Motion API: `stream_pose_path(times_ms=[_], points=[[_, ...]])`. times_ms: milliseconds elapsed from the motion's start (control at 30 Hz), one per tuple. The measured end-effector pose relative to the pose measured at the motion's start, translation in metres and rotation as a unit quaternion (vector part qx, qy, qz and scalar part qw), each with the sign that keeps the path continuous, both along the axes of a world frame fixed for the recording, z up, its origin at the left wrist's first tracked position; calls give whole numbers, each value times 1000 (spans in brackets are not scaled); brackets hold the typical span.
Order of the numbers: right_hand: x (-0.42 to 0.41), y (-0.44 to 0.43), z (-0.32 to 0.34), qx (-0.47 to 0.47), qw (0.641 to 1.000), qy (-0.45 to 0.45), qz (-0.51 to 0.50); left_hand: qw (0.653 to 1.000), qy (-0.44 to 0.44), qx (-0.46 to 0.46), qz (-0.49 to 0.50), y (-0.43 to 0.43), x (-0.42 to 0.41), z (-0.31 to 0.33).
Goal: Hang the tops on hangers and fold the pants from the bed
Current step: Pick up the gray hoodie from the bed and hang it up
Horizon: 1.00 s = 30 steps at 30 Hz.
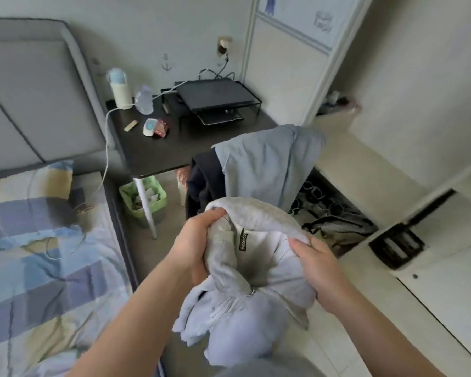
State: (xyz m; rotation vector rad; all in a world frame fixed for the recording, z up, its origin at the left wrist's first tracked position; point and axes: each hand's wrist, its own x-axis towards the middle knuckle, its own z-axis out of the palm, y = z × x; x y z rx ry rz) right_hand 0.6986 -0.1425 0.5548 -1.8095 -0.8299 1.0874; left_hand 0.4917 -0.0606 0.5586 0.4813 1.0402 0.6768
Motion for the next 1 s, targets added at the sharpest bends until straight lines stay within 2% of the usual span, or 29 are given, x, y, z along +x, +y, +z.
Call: stream_pose_path(times_ms=[133,300,467,633,833,1000], points=[[65,-2,21,19,997,-3,-77,992,49,77,-83,26,77,10],[162,14,41,64,985,-18,-159,965,97,196,-147,60,175,30],[263,45,66,121,974,-25,-189,938,94,291,-160,99,283,55],[354,77,101,162,968,-62,-183,924,77,342,-153,144,381,88],[436,131,164,206,947,-173,-175,895,68,418,-139,202,469,145],[483,178,227,260,918,-233,-188,848,74,509,-125,257,531,203]])
